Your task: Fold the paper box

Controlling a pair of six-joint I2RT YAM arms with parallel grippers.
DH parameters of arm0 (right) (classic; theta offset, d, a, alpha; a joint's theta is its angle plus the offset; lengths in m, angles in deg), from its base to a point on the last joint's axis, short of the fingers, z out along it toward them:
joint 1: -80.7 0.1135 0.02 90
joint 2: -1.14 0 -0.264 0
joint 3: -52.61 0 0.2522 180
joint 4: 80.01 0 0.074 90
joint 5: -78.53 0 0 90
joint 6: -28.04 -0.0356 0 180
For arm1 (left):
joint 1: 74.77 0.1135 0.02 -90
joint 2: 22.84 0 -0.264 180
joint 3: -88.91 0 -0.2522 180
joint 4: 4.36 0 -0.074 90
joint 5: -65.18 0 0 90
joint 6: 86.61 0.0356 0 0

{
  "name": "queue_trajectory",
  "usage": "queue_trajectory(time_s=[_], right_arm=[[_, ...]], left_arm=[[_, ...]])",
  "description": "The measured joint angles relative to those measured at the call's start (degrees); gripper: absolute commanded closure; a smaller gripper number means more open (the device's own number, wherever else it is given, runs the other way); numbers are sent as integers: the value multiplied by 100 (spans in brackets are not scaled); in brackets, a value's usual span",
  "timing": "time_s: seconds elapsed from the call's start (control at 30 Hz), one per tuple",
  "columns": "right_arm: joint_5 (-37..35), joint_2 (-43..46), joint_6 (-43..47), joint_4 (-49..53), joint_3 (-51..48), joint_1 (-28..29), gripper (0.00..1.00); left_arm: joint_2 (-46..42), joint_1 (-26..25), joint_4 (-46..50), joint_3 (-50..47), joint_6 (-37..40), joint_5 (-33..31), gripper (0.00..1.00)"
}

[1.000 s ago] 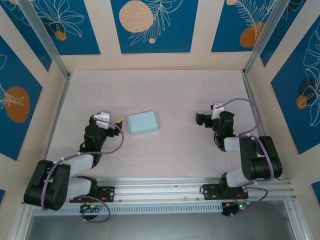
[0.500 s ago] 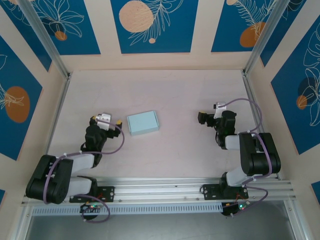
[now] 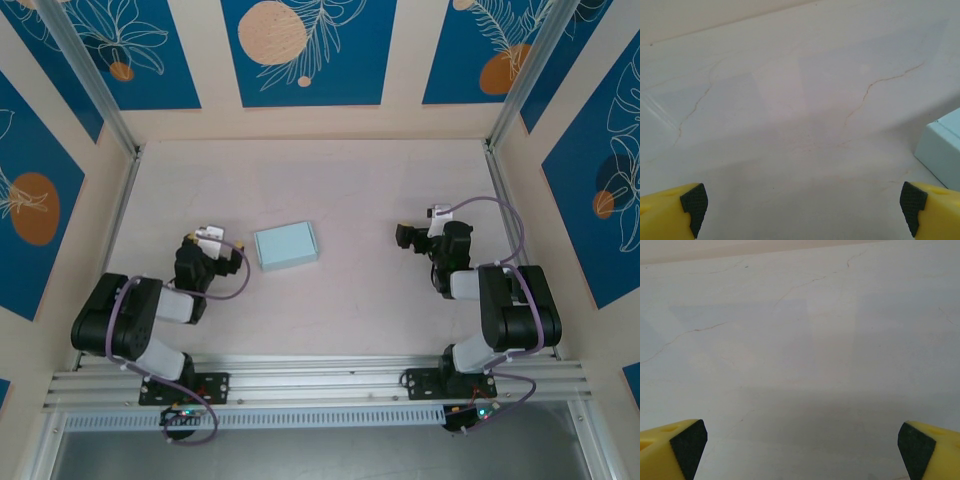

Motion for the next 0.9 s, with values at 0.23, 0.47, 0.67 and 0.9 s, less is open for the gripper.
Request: queue_trajectory(time_s=[0.23, 0.47, 0.67, 0.9], right_arm=[[0, 0, 0, -2, 0, 0, 0], [0, 0, 0, 0, 0, 0, 0], [0, 0, 0, 0, 0, 0, 1], [-2, 0, 0, -2, 0, 2, 0]], left_arm=[[55, 319, 588, 737, -267, 114, 0], [57, 398, 756, 776, -525, -264, 0], [57, 391, 756, 754, -595, -468, 0], [57, 391, 758, 754, -608, -481, 0]])
